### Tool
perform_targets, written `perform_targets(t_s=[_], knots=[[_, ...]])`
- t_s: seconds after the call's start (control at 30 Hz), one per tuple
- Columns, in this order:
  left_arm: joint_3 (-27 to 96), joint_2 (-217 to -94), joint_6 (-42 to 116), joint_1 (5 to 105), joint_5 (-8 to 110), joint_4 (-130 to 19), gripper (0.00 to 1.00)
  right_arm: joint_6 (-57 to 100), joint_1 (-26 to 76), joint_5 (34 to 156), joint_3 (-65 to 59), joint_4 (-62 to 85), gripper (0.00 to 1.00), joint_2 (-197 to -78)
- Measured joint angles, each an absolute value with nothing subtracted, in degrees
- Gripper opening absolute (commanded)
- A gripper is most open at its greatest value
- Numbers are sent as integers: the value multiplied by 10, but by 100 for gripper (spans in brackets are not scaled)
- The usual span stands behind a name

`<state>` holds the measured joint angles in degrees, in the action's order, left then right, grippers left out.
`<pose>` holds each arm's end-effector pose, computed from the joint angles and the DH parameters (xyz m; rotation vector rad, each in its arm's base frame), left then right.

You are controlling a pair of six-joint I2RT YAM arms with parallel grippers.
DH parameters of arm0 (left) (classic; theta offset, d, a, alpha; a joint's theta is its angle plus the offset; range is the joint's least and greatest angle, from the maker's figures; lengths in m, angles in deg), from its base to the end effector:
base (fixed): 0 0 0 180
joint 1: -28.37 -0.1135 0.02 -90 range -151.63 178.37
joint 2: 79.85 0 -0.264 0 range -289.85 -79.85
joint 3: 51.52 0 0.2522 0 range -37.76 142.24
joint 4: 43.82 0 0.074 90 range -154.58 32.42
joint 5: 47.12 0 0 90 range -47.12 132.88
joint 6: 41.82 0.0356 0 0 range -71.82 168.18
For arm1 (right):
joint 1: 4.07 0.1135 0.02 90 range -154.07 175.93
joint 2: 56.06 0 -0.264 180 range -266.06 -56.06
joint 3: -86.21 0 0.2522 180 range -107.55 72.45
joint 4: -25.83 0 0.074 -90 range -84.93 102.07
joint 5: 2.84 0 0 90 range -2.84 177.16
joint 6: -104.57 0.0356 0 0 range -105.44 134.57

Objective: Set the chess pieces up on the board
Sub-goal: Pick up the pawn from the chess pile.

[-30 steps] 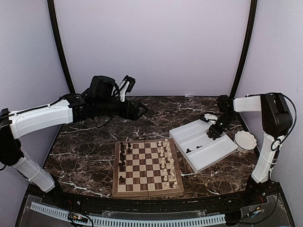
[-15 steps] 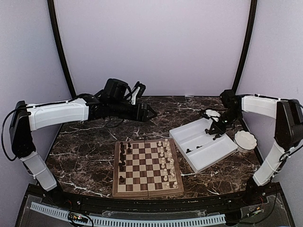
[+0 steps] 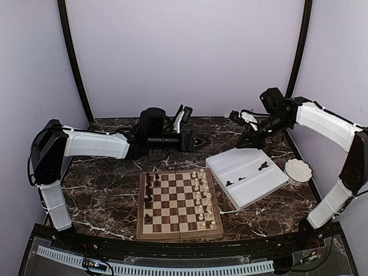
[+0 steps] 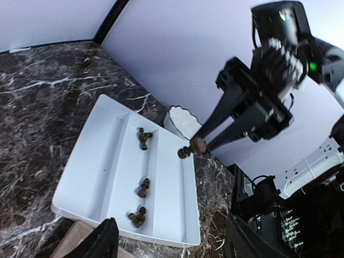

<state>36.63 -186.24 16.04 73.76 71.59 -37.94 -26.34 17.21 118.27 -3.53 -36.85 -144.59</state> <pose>0.2946 -0.3230 0.2653 0.6247 1.8933 -1.3734 0.2871 0.1316 0.2909 -1.4459 2.0541 0.5787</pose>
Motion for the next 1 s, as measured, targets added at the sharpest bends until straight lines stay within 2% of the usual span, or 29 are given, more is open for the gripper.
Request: perform_targets(t_s=[0.2,0.43,0.7,0.83,1.0], knots=[[264,-1877,203,783,724,-117,72,-240,172,1312,-149,-410,3,-1463],[270,-1968,203,796,739,141,70,-218,172,1404,-179,-438,4,-1467],[311,-2013,187,796,738,211,61,-205,172,1441,-175,-445,4,-1469],[334,-2015,175,796,738,239,53,-200,172,1444,-168,-445,4,-1469],[357,-2028,159,796,740,253,48,-197,172,1447,-166,-445,5,-1469]])
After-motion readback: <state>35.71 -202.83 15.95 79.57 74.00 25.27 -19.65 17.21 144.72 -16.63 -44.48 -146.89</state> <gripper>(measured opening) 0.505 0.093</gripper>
